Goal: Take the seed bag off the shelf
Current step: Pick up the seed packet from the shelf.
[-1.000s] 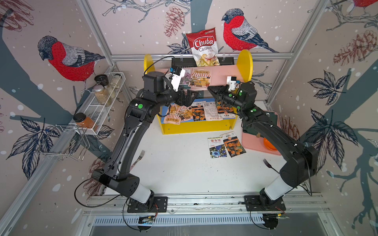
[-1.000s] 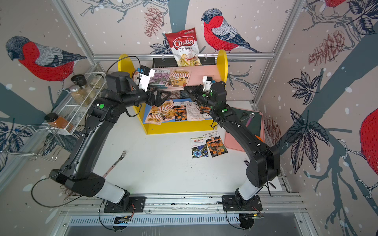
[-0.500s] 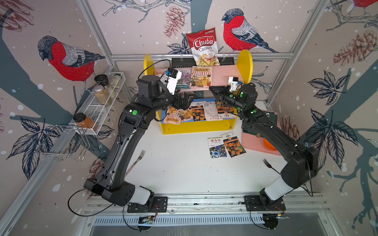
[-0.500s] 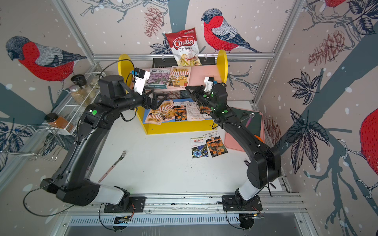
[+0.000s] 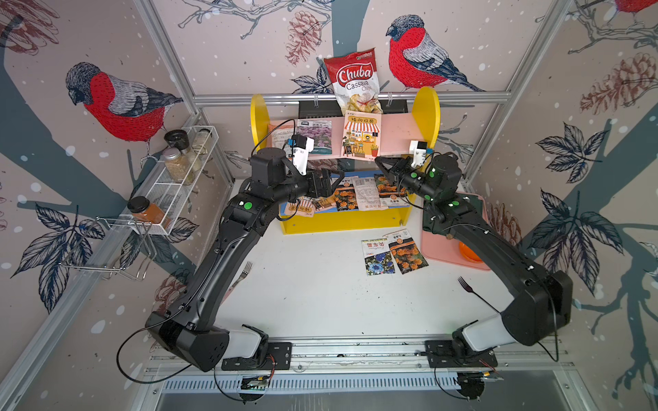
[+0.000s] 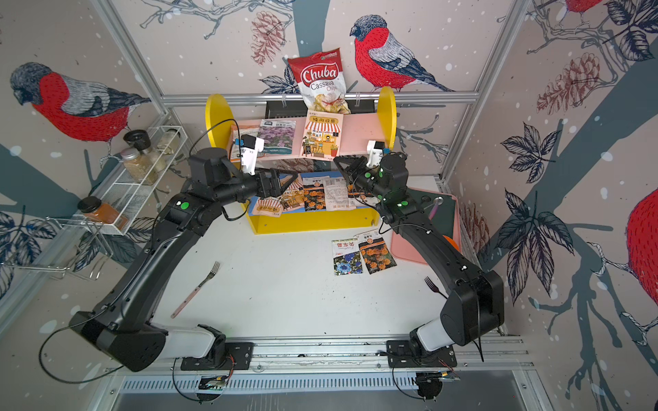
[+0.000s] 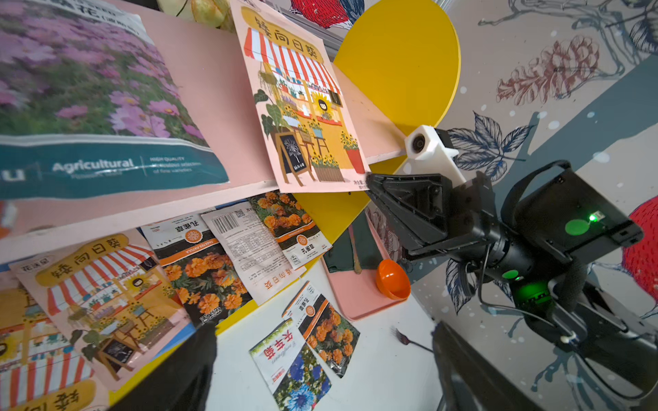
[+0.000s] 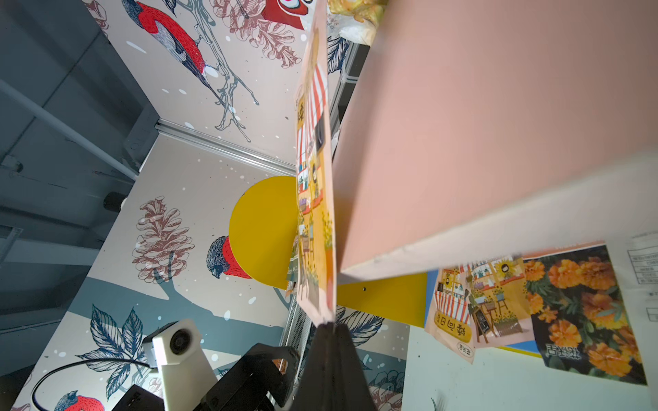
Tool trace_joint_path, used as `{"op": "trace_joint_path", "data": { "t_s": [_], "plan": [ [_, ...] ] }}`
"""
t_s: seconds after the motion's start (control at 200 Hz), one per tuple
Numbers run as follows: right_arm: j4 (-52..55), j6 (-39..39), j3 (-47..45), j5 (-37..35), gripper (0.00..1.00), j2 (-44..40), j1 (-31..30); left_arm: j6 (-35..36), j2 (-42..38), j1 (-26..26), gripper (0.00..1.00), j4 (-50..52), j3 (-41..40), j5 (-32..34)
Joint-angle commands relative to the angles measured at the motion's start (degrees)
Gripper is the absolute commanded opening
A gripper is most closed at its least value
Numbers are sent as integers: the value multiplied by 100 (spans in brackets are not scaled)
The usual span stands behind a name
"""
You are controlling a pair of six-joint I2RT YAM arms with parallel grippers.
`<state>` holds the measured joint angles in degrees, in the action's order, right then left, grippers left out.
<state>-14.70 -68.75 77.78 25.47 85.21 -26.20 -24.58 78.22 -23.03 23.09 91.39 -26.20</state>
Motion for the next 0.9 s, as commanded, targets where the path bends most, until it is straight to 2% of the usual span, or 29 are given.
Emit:
{"op": "trace_joint_path", "data": {
  "t_s": [0.0,0.125,0.37,0.896],
  "plan": [
    [-139,112,-17,104,0,-64,2,-972,1,17,91,-945,-280,-15],
    [-159,114,-52,141,0,-92,3,-1563,82,24,85,-1569,-569,-165],
    [-127,173,-52,195,0,-142,-39,-2077,378,51,73,-2114,-425,-183],
    [-195,195,-166,262,0,-221,-69,-2634,1050,61,59,-2467,-104,-252]
  ]
}}
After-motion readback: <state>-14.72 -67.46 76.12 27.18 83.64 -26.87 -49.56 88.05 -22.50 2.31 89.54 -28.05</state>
